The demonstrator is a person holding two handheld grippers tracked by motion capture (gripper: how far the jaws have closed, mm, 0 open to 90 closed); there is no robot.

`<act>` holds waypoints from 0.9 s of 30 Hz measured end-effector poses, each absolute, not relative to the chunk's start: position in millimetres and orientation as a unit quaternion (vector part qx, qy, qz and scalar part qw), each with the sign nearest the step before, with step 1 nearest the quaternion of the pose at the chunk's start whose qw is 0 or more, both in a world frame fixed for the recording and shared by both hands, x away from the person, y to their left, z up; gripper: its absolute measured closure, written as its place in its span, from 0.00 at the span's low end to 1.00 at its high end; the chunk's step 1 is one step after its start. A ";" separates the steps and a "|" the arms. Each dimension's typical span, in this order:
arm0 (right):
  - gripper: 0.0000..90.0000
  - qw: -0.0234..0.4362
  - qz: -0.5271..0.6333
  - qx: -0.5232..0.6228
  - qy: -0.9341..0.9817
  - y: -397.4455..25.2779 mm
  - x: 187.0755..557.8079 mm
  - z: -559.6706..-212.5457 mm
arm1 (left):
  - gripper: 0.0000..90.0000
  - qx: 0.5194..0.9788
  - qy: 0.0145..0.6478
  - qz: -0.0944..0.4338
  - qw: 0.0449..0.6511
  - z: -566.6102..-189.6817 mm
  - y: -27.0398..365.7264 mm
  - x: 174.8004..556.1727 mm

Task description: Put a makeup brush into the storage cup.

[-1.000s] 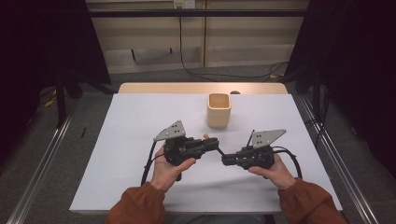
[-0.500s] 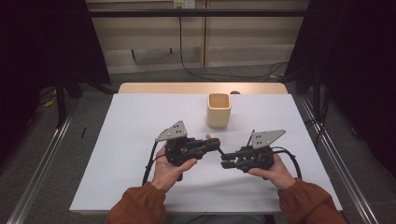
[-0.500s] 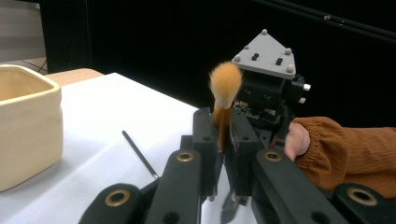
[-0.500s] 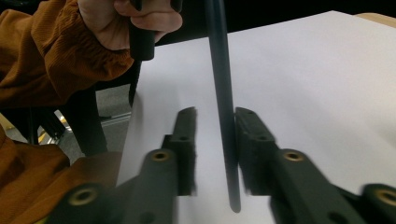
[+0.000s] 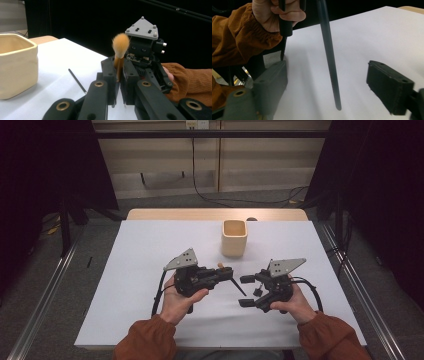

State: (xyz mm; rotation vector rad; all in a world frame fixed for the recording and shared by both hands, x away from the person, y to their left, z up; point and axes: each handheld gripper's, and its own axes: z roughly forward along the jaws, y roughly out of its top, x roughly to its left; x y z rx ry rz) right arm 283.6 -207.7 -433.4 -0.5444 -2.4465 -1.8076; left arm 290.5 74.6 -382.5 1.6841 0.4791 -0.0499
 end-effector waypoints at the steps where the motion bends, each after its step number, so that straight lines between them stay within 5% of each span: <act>1: 0.16 0.030 -0.586 -0.178 -0.790 -207.7 283.8 -433.5 | 0.94 0.739 0.211 -0.021 0.639 -382.2 75.3 290.6; 9: 0.06 0.029 -0.592 -0.187 -0.783 -211.6 285.2 -433.0 | 0.94 0.742 0.218 -0.018 0.634 -374.1 84.6 294.1; 27: 0.03 -0.001 -0.612 -0.187 -0.769 -216.0 279.7 -428.3 | 0.94 0.762 0.223 -0.029 0.607 -363.9 96.3 299.5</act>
